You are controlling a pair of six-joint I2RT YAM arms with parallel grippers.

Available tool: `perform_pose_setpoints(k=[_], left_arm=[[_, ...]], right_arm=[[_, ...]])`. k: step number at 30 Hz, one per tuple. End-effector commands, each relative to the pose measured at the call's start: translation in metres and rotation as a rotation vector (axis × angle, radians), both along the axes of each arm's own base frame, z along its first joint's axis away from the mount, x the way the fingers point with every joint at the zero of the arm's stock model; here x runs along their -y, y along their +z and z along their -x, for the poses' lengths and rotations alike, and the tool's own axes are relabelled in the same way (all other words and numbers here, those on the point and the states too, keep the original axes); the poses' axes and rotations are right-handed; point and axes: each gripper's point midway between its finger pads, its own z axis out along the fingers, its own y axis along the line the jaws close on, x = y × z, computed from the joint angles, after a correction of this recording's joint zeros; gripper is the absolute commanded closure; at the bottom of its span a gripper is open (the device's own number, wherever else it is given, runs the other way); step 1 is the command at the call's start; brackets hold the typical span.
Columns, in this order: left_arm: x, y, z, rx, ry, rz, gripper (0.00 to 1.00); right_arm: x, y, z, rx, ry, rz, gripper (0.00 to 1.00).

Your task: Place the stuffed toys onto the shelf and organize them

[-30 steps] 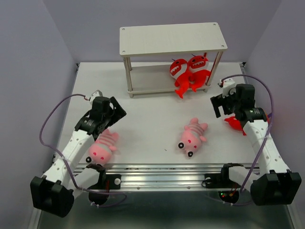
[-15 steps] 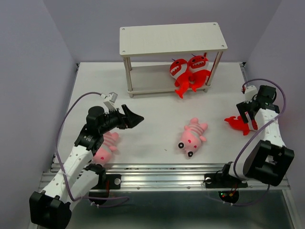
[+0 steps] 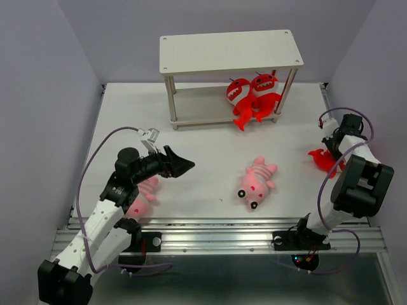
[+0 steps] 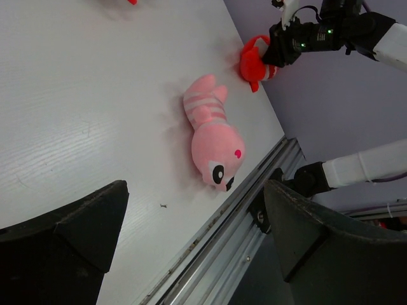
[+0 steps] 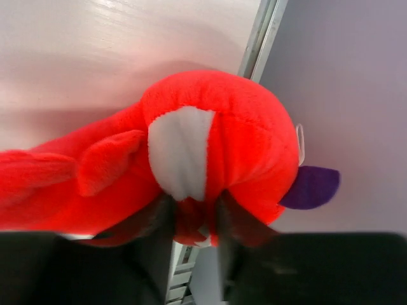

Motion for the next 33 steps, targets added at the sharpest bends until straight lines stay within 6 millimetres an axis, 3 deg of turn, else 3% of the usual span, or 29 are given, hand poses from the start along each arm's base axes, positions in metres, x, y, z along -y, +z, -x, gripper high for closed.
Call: perform_pose_setpoints(k=[1,3,4,7,12,15,17,18,19,20,23,24,27,33], left_arm=[[0.006,0.009,0.004,0.043,-0.033,0.033,0.01],[0.011,0.008,0.006,0.043,-0.053,0.033,0.01],[0.014,0.009,0.006,0.045,-0.062,0.035,0.01],[0.024,0.013,0.004,0.057,-0.065,0.037,0.01],[0.048,0.018,-0.003,0.081,-0.069,0.018,0.01],[0.063,0.019,-0.007,0.079,-0.088,0.013,0.01],[0.072,0.026,-0.009,0.085,-0.103,0.018,0.01],[0.078,0.029,-0.013,0.082,-0.109,0.018,0.01],[0.082,0.03,-0.013,0.081,-0.118,0.02,0.01],[0.089,0.028,-0.013,0.069,-0.131,0.017,0.01],[0.101,0.041,-0.015,0.083,-0.148,0.035,0.01],[0.109,0.043,-0.013,0.075,-0.162,0.037,0.01],[0.125,0.045,-0.009,0.063,-0.192,0.047,0.01],[0.151,0.029,-0.003,-0.017,-0.224,0.041,0.01]], right_arm=[[-0.007,-0.013,-0.001,0.008,0.029,-0.056,0.86],[-0.012,-0.007,0.0,0.03,0.042,-0.065,0.95],[-0.013,0.006,0.001,0.062,0.052,-0.046,0.99],[-0.032,0.031,0.003,0.115,0.145,-0.084,0.99],[-0.089,0.076,0.009,0.222,0.412,-0.222,0.99],[-0.138,0.093,0.023,0.248,0.631,-0.312,0.99],[-0.168,0.096,0.04,0.217,0.751,-0.376,0.99],[-0.197,0.099,0.052,0.204,0.835,-0.442,0.99],[-0.21,0.103,0.056,0.204,0.893,-0.46,0.99],[-0.237,0.107,0.062,0.206,0.991,-0.5,0.99],[-0.278,0.116,0.079,0.201,1.09,-0.584,0.97],[-0.302,0.121,0.082,0.215,1.165,-0.613,0.97],[-0.343,0.121,0.093,0.184,1.222,-0.69,0.97],[-0.386,0.106,0.104,0.103,1.273,-0.639,0.96]])
